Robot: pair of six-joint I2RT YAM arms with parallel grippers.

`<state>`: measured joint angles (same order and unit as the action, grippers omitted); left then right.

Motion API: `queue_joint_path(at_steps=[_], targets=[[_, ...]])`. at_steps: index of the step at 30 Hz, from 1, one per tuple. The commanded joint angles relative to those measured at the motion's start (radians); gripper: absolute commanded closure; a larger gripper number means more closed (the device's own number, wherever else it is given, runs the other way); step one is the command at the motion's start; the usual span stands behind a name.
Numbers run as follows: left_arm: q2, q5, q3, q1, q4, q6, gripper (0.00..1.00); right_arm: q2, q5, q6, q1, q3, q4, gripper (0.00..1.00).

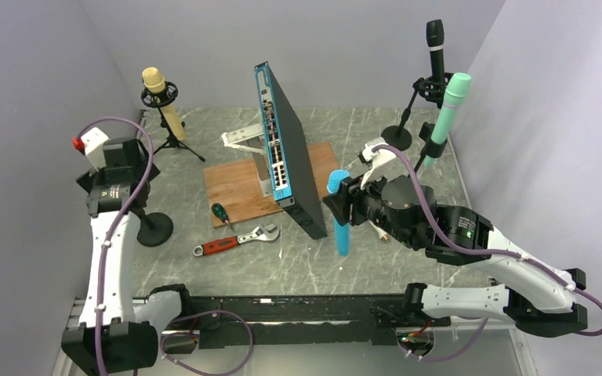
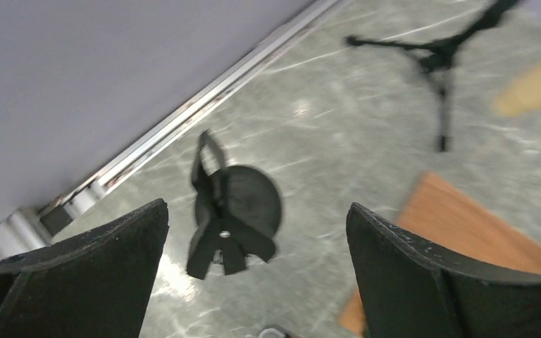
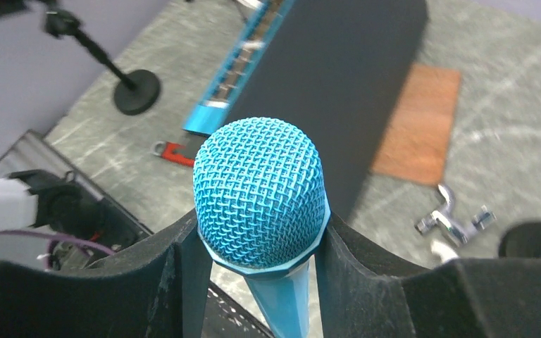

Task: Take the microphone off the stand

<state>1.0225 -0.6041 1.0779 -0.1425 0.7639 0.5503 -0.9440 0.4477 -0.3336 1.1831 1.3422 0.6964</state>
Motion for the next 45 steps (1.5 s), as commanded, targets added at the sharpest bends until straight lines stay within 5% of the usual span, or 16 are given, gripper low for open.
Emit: queue_joint_path(at_steps=[1, 6, 10, 13, 19, 32, 45], targets=[[-0.031, 0.262, 0.201, 0.006, 0.015, -0.148, 0.01, 0.006, 0.210, -0.199, -0.036, -0.003, 0.190, 1.00], [-0.039, 0.402, 0.346, 0.067, 0.031, -0.180, 0.01, -0.024, 0.033, -0.248, -0.248, -0.114, 0.230, 1.00], [-0.124, 0.689, 0.254, 0.075, -0.196, -0.124, 0.03, -0.143, -0.095, -0.274, -0.421, -0.164, 0.245, 1.00], [-0.141, 0.856, 0.193, 0.077, -0.360, -0.077, 0.03, -0.241, -0.197, -0.264, -0.488, -0.217, 0.182, 1.00], [-0.108, 0.967, 0.251, 0.077, -0.411, -0.146, 0.01, -0.450, -0.261, -0.241, -0.547, -0.231, 0.113, 1.00], [-0.222, 0.809, -0.008, 0.188, -0.514, -0.328, 0.05, -0.710, -0.388, -0.183, -0.620, -0.244, -0.052, 1.00], [-0.248, 0.756, -0.026, 0.211, -0.479, -0.339, 0.08, -0.757, -0.439, -0.249, -0.628, -0.327, -0.162, 0.83]])
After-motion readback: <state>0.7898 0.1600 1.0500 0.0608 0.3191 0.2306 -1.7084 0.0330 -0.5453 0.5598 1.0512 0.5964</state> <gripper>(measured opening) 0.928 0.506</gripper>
